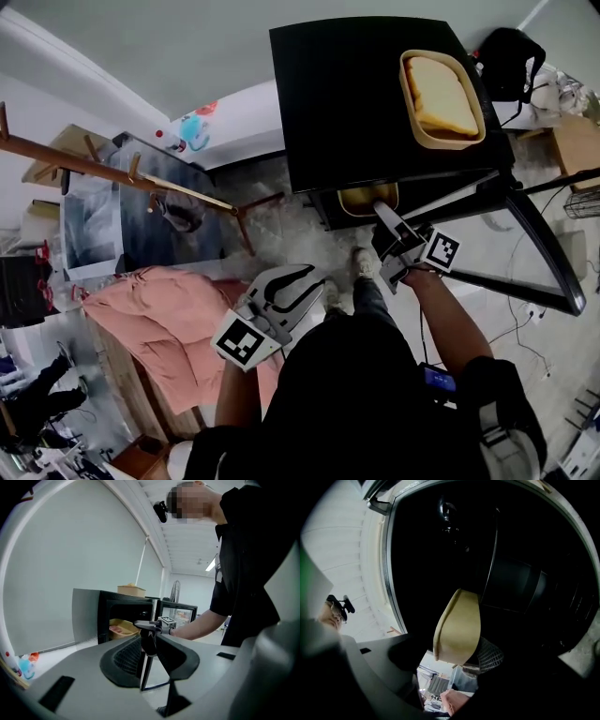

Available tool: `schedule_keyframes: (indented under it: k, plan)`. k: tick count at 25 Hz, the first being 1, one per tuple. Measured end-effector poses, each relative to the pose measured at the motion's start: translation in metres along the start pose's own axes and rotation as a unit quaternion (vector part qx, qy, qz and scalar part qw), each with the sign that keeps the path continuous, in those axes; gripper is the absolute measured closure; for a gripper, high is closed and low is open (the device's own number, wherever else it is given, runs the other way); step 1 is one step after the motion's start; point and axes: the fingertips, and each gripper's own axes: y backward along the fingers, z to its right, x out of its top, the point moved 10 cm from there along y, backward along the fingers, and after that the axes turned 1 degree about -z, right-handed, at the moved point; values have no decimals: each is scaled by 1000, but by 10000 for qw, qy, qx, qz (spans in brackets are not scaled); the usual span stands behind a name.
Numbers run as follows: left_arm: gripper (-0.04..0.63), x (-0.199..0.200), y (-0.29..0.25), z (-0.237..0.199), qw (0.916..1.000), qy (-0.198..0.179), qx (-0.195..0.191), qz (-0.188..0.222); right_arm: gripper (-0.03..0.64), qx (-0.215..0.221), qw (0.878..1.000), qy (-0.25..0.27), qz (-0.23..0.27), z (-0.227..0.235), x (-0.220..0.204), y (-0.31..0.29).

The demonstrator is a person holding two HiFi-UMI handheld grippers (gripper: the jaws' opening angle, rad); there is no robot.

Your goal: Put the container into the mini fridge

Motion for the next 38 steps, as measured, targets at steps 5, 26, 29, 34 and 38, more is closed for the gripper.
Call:
schedule_keyframes:
  k: [5,26,29,34,38]
  plan:
    - [483,0,-6,0,9997,-92,-216,-44,305,-185,9997,98,152,2,1,5]
    - [483,6,-12,-10,9995,-56,-82,295,307,-2291,8581,4542,-695,-45,-11,9]
    - [483,6,-14,-13,9995,-41,4,321,311,-2316,8580,4527,-729,-44,-5,2]
    - [483,4,-15,-17,9993,95,147,333,333,-2352,8502,4643,-787,-44,5,-13]
    - [483,2,-14,-18,9992,65,295,253,337,-2394,8481,4663,-769,-42,14,-23]
